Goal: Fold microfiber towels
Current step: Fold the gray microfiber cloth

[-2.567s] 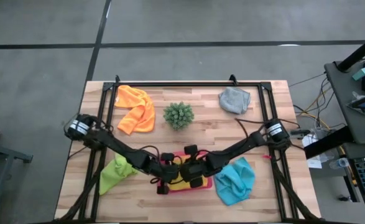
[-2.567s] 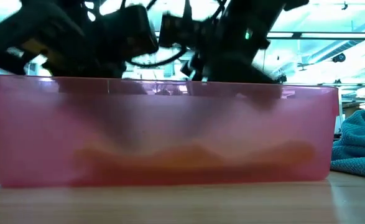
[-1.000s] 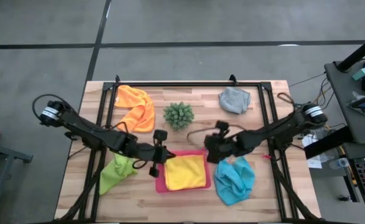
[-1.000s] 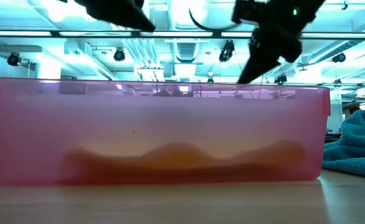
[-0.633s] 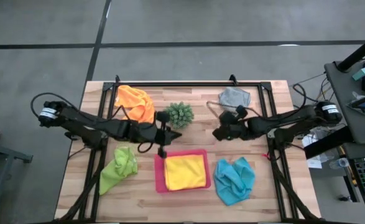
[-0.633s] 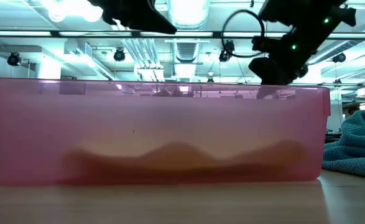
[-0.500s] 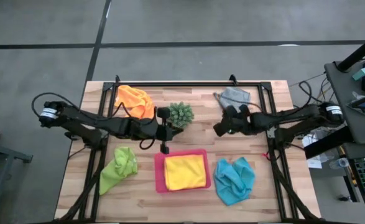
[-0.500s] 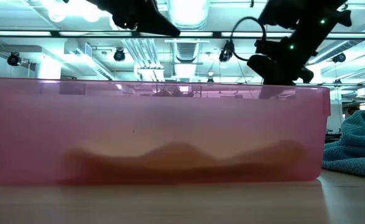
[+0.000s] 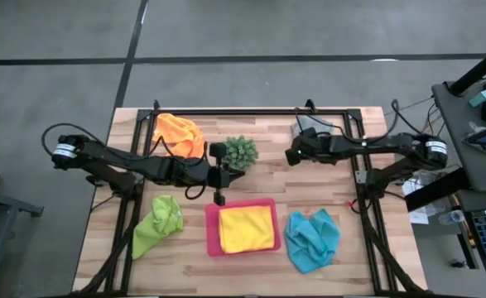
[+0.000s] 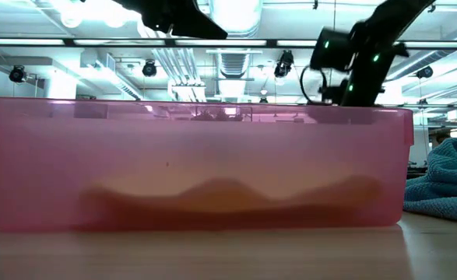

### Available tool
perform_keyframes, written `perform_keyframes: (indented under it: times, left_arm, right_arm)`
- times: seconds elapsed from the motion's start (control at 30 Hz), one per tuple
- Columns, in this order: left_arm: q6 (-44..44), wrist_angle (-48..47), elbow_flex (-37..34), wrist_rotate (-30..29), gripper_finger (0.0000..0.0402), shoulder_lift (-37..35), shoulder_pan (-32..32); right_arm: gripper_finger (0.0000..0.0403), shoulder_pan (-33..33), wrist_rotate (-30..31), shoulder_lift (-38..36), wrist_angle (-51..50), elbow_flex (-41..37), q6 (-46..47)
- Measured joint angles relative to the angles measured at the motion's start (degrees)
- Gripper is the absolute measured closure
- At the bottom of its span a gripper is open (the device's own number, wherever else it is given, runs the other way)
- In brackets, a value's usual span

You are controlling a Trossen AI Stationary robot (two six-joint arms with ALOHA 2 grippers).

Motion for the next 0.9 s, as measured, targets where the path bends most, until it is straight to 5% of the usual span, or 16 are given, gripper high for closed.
perform_keyframes:
  times: [0.37,0.5,0.7,0.9]
  left_arm:
    - [7.48,1.37,0.02,-3.43,0.0400,-0.09,0.69]
    - [8.80,1.95,0.04,-3.45,0.0400,-0.09,1.19]
    - [9.59,3.10,0.09,-3.45,0.0400,-0.07,1.49]
    - [8.29,3.03,0.09,-3.42,0.0400,-0.07,1.51]
  right_arm:
    - [0.0189,-9.52,-2.91,11.07,10.22,0.02,-10.84]
    - [0.0241,-9.65,-2.91,11.23,10.17,0.02,-11.04]
    - [0.0372,-9.56,-2.91,10.49,10.16,0.02,-13.02]
    - [0.0393,-6.44,-0.95,7.08,9.39,0.02,-14.86]
